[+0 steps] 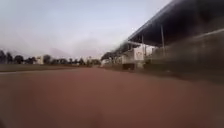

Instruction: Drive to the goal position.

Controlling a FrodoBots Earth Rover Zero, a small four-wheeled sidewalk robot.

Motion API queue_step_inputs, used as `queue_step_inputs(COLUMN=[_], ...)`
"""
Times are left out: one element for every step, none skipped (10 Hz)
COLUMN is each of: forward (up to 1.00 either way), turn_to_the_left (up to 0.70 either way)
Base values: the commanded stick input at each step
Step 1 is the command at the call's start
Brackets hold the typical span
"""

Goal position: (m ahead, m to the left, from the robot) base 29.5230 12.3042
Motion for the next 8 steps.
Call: queue_step_inputs(forward=[0.70,0.70,0.70,0.70,0.70,0.70,0.70,0.70], turn_to_the_left=[0.00,0.00,0.00,0.00,0.00,0.00,0.00,0.00])
